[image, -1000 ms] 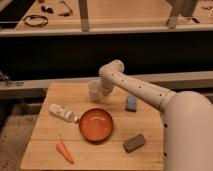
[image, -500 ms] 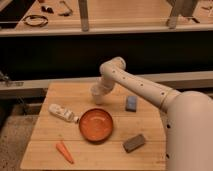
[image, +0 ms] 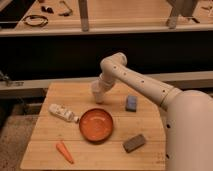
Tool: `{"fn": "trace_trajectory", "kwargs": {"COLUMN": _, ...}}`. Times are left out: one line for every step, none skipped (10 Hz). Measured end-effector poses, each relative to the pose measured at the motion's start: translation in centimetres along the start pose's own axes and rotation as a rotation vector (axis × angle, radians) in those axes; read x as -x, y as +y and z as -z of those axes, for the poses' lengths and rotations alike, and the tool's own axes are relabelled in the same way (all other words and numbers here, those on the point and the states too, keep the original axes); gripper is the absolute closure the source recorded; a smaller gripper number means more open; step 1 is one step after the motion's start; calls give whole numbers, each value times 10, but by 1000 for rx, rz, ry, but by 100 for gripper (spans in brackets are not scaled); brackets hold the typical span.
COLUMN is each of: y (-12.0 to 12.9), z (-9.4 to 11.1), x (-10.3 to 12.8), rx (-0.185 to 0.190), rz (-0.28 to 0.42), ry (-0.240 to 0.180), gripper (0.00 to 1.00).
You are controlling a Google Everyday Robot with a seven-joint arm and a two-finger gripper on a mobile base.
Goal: Pick up the ceramic cup
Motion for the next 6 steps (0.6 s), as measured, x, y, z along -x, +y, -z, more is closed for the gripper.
{"fn": "trace_trajectory", "kwargs": {"y": -2, "z": 3, "x": 0, "rx": 0, "rz": 4, "ry": -2, "gripper": 98}}
{"fn": "trace_trajectory", "kwargs": {"y": -4, "z": 6, "x": -1, "rx": 0, "rz": 7, "ry": -4, "gripper": 98}}
{"fn": "trace_trajectory", "kwargs": {"y": -4, "z": 6, "x": -1, "rx": 1, "rz": 7, "ry": -5, "gripper": 98}}
{"fn": "trace_trajectory", "kwargs": {"y": -4, "z": 8, "x": -1, "rx": 1, "rz": 7, "ry": -6, "gripper": 98}}
{"fn": "trace_trajectory", "kwargs": {"y": -5, "z": 10, "x": -1, "rx": 1, "rz": 7, "ry": -7, "gripper": 98}}
{"fn": "trace_trajectory", "kwargs": {"y": -6, "z": 12, "x": -2, "rx": 3, "rz": 12, "ry": -7, "gripper": 98}}
